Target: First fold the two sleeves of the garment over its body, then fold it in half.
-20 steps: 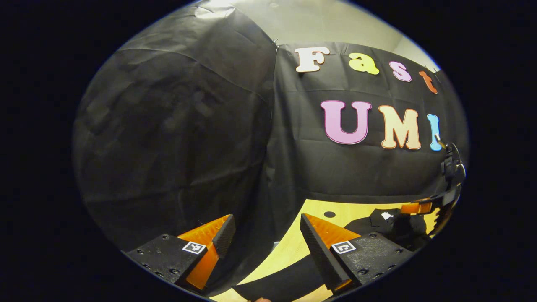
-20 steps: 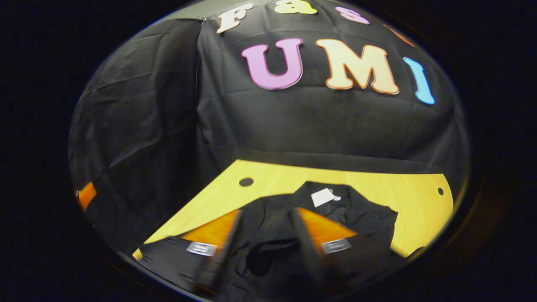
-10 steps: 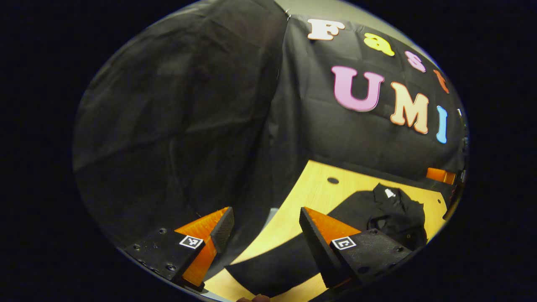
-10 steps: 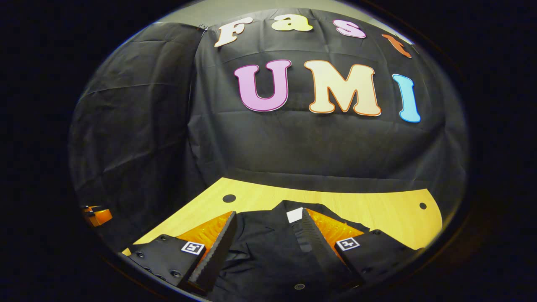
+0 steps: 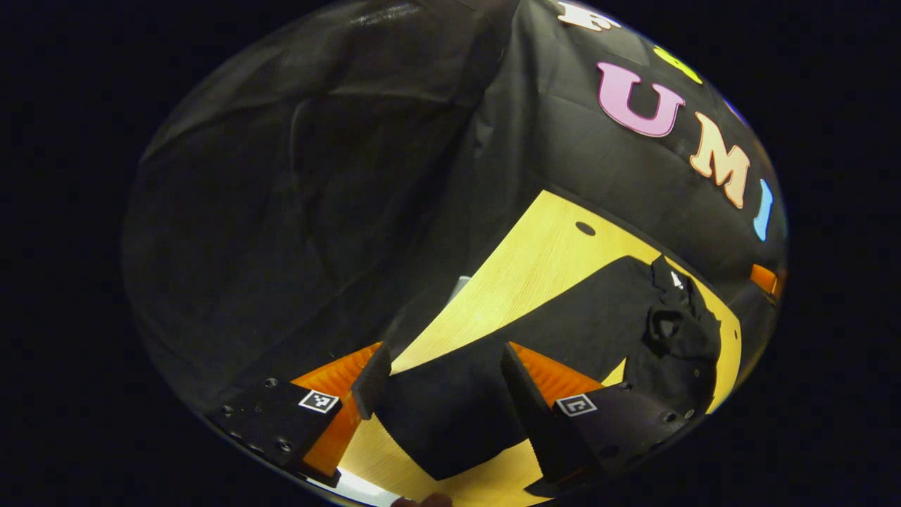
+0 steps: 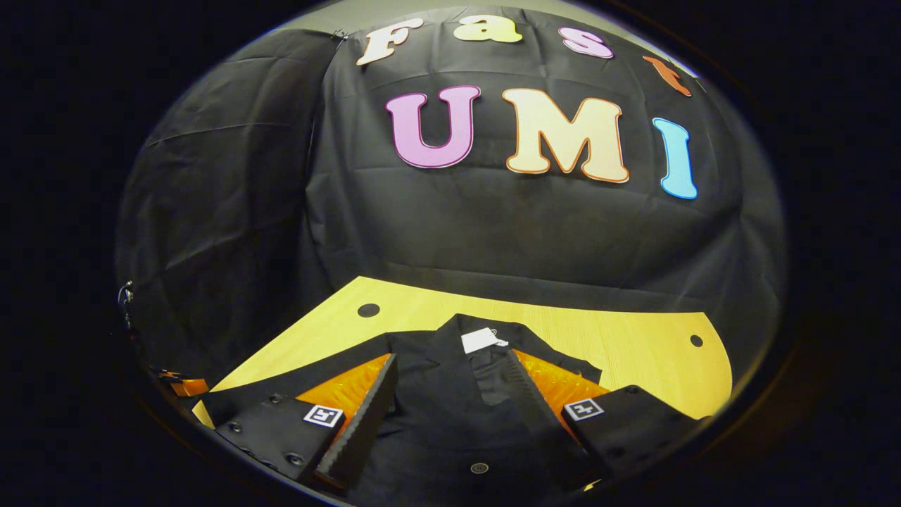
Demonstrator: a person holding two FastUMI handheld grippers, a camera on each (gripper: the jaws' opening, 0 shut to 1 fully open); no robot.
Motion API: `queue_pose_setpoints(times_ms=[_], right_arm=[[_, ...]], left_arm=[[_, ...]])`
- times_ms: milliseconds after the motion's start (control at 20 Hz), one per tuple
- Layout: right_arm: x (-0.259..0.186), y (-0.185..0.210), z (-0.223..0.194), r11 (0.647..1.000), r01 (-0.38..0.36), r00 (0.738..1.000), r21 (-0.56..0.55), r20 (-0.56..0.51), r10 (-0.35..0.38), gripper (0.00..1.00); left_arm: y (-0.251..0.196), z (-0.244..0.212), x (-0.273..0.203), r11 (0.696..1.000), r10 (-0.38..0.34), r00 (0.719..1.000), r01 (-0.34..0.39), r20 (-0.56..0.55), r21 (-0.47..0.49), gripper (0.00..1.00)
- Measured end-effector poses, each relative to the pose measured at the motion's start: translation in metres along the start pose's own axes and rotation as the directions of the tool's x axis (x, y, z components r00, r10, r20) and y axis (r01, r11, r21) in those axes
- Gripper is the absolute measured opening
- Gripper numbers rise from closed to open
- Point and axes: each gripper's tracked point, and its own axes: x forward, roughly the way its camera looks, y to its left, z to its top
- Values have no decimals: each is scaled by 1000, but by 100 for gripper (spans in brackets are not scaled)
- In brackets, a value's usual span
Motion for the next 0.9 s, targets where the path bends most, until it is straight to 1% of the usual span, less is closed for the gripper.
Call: queue_pose_setpoints(times_ms=[50,200,350,500,550,600,650,700,750,800,850,900], right_arm=[[0,0,-2,1000,-1,1000,-3,-7,1,98],[-1,0,-6,1000,-3,1000,-22,-17,3,98],[-6,-2,-5,1000,-1,1000,-30,-16,0,98],[-9,-7,-5,1000,7,1000,-31,-14,-7,98],[-10,-8,-4,999,9,1000,-31,-13,-9,95],[-11,-9,-5,999,9,1000,-32,-11,-10,98],[-12,-10,-5,999,11,1000,-33,-10,-11,98],[-14,-11,-6,999,11,1000,-35,-11,-12,95],[-15,-11,-7,999,11,1000,-36,-12,-11,98],[-15,-12,-9,999,11,1000,-37,-12,-11,98],[-17,-13,-9,999,11,1000,-37,-12,-11,98],[-19,-15,-10,999,13,1000,-36,-10,-13,98]], left_arm=[[1,-5,1,1000,3,1000,-3,-14,-1,96],[6,-24,7,1000,23,998,-23,-54,4,96],[5,-44,11,999,40,995,-37,-95,41,96],[9,-47,11,987,63,995,-52,-71,149,95],[9,-49,10,983,68,995,-54,-74,175,95],[7,-45,11,982,54,997,-45,-49,181,95],[7,-46,13,982,59,997,-50,-47,181,96],[4,-47,11,984,49,998,-43,-33,173,93],[1,-47,11,984,44,999,-39,-25,174,88],[-4,-51,11,983,36,999,-32,-19,179,79],[-9,-51,12,982,24,1000,-22,-11,187,63],[-10,-52,13,982,15,1000,-13,-9,189,53]])
